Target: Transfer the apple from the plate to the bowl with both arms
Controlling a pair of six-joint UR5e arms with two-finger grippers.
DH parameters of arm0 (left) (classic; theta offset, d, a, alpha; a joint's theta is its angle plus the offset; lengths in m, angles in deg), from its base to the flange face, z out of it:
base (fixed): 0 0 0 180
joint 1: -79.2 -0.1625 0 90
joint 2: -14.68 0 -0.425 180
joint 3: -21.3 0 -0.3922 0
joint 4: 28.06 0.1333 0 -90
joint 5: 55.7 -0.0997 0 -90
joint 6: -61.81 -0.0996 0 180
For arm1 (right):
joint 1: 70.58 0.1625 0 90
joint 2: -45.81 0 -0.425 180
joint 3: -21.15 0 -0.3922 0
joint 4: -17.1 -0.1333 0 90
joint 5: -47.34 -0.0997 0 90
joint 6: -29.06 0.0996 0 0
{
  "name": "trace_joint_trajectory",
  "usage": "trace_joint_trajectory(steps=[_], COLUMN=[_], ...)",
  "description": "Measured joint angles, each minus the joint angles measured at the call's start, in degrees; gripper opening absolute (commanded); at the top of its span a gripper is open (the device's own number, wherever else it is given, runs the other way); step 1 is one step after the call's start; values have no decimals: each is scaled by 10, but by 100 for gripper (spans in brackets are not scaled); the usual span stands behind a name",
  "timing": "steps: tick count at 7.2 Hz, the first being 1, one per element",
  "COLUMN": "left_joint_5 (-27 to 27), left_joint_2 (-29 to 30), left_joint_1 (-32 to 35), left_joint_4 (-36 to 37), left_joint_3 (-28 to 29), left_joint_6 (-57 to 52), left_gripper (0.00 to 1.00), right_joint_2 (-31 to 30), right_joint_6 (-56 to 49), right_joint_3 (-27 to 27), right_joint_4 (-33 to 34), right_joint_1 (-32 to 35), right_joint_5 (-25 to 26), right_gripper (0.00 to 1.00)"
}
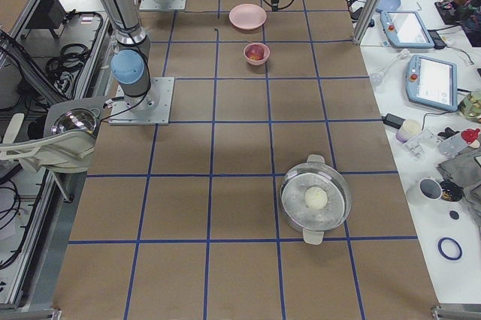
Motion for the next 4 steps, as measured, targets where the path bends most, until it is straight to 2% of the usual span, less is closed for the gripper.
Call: trace_joint_trajectory(steps=[4], left_joint_5=[2], left_joint_2=[1], left_joint_1=[-1], left_joint_4=[0], left_joint_3=[0], left_joint_6=[0], left_gripper=[100], right_joint_2=[0], right_joint_6=[0], right_joint_3=[-7], right_joint_4=[1], right_joint_1=[0], right_joint_5=[0], right_gripper=[100])
